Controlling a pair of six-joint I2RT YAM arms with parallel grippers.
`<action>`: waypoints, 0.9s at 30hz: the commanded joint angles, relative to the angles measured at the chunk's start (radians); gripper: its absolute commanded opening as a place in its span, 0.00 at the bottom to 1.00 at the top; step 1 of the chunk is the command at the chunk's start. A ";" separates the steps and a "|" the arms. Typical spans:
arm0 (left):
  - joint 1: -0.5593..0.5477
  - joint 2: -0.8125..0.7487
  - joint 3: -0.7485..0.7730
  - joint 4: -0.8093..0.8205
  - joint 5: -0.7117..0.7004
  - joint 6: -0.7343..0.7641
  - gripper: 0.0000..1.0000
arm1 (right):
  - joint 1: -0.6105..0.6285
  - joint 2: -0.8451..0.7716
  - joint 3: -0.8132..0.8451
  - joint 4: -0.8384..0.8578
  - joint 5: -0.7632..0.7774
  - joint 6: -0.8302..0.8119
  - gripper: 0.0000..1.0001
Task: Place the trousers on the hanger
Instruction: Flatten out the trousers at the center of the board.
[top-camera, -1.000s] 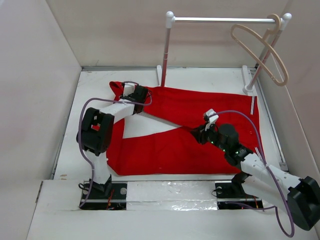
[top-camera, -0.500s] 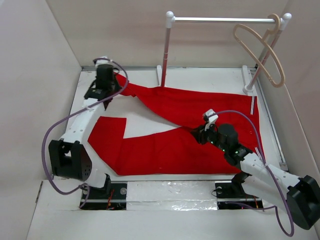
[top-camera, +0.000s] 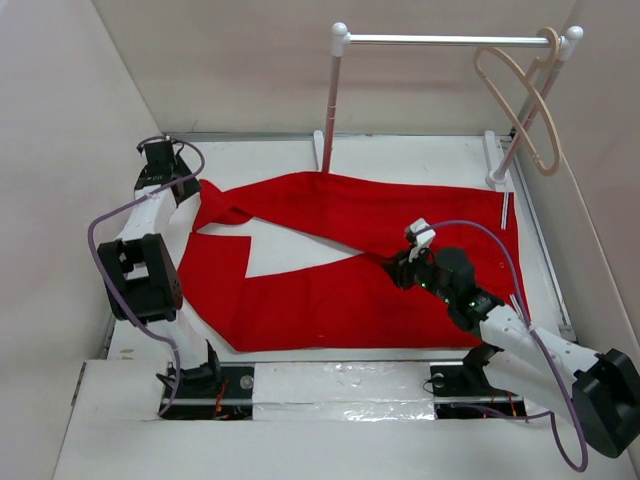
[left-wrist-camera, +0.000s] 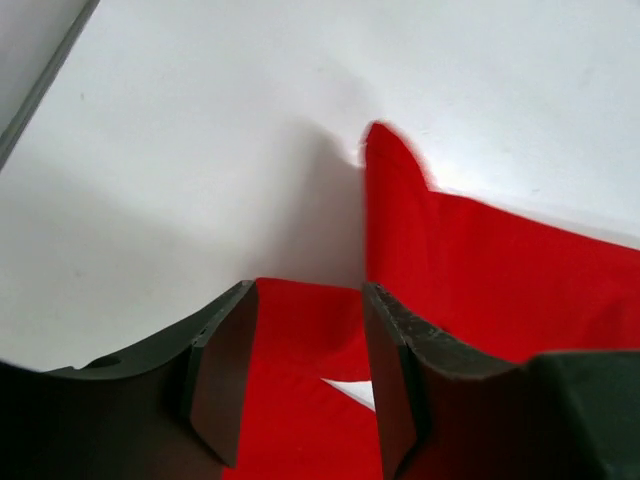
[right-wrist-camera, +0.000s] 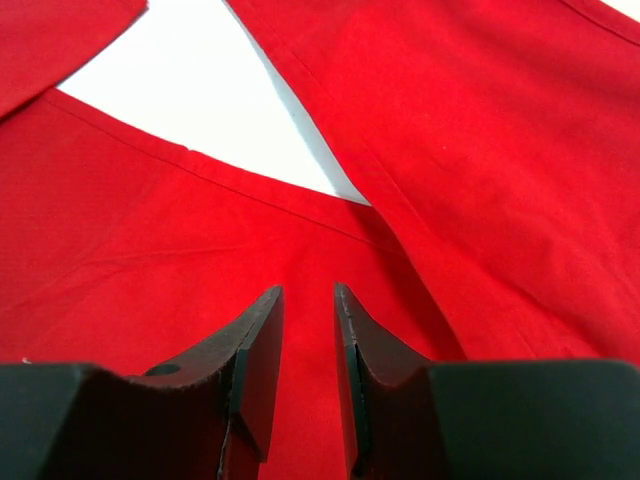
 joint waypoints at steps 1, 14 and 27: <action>0.006 -0.020 0.032 0.033 -0.002 0.011 0.44 | 0.010 0.010 0.028 0.023 0.010 -0.014 0.31; -0.209 -0.069 -0.041 0.125 -0.009 -0.057 0.42 | 0.019 0.050 0.032 0.038 0.010 -0.017 0.09; -0.366 0.328 0.317 -0.155 -0.573 0.114 0.42 | 0.029 0.044 0.032 0.038 0.016 -0.022 0.35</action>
